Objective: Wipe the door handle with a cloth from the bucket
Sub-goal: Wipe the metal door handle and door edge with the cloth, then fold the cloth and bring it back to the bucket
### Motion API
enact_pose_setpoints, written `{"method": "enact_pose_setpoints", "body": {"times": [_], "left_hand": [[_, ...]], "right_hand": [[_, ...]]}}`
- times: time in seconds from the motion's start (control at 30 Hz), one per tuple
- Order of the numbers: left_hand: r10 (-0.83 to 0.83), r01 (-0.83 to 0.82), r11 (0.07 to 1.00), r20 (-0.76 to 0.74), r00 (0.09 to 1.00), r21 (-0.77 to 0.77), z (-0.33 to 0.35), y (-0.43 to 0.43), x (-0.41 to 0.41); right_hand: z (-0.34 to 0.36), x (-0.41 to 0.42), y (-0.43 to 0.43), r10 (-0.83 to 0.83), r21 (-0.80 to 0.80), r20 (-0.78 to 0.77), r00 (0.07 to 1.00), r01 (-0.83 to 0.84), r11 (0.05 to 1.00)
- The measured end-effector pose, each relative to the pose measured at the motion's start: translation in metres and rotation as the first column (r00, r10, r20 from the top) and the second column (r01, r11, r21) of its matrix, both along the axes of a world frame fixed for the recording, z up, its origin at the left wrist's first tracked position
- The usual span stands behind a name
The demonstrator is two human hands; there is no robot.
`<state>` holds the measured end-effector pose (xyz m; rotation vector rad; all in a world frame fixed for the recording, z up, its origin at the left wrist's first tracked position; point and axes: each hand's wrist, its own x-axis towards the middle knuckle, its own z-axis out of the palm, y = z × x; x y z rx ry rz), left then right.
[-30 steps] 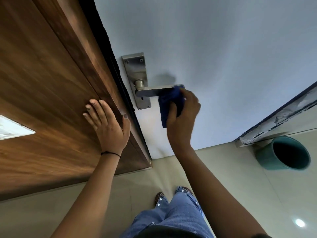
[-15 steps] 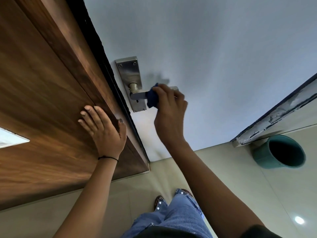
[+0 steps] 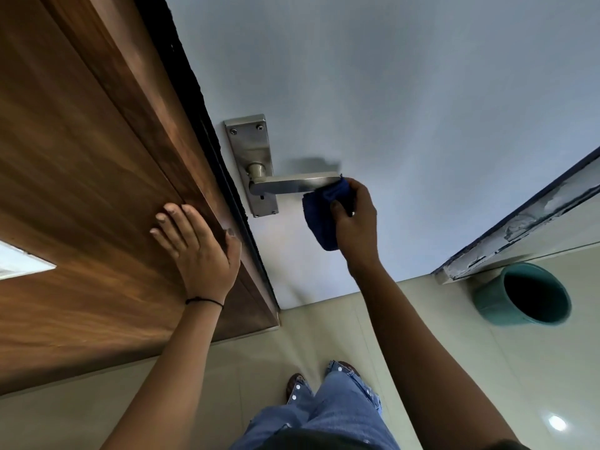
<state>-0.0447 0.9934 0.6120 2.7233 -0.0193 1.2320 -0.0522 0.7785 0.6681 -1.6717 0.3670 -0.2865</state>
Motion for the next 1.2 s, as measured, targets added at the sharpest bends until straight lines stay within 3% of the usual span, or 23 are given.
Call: {"method": "enact_pose_setpoints", "body": {"times": [0.13,0.2,0.33,0.43,0.63,0.73,0.8,0.9,1.03,1.1,1.2], "left_hand": [[0.010,-0.010,1.000,-0.020,1.000,0.004,0.000,0.000,-0.002],[0.027,-0.027,1.000,-0.043,0.999,0.008,0.000,-0.001,-0.004],[0.049,-0.050,0.999,-0.095,0.994,-0.013,0.005,-0.003,-0.011],[0.012,-0.036,0.988,-0.155,0.988,-0.153,0.010,-0.018,-0.022],[-0.293,0.160,0.912,-0.328,0.898,-0.377,-0.006,-0.105,-0.063],[-0.529,0.345,0.823,-0.387,0.755,-0.452,-0.011,-0.167,-0.076],[-0.686,0.398,0.710,-0.444,0.577,-0.581,-0.006,-0.215,-0.086],[-0.830,0.305,0.553,-0.483,0.278,-0.775,0.011,-0.290,-0.109],[-0.901,0.179,0.404,-0.424,-0.093,-0.897,0.028,-0.386,-0.157],[-0.900,0.172,0.367,-0.396,-0.181,-0.914,0.026,-0.428,-0.181],[-0.896,0.183,0.351,-0.386,-0.220,-0.918,0.019,-0.475,-0.203]], "right_hand": [[-0.007,0.006,0.023,0.018,0.314,-0.097,0.995,0.013,0.949],[-0.008,0.005,0.041,0.104,0.382,-0.110,0.988,-0.054,0.922],[-0.007,0.001,0.062,0.240,0.412,-0.101,0.965,-0.179,0.893],[-0.016,-0.006,0.033,0.242,0.392,-0.123,0.963,-0.177,0.903],[-0.033,-0.063,-0.082,0.127,0.480,-0.153,0.980,-0.038,0.876],[-0.038,-0.109,-0.149,0.053,0.501,-0.143,0.988,0.026,0.865],[-0.041,-0.144,-0.196,-0.061,0.513,-0.155,0.986,0.133,0.848],[-0.038,-0.196,-0.257,-0.209,0.517,-0.184,0.960,0.275,0.810],[-0.026,-0.252,-0.325,-0.374,0.500,-0.203,0.905,0.424,0.755],[-0.022,-0.274,-0.353,-0.469,0.496,-0.214,0.857,0.509,0.704],[-0.023,-0.297,-0.386,-0.570,0.471,-0.252,0.782,0.614,0.634]]}}
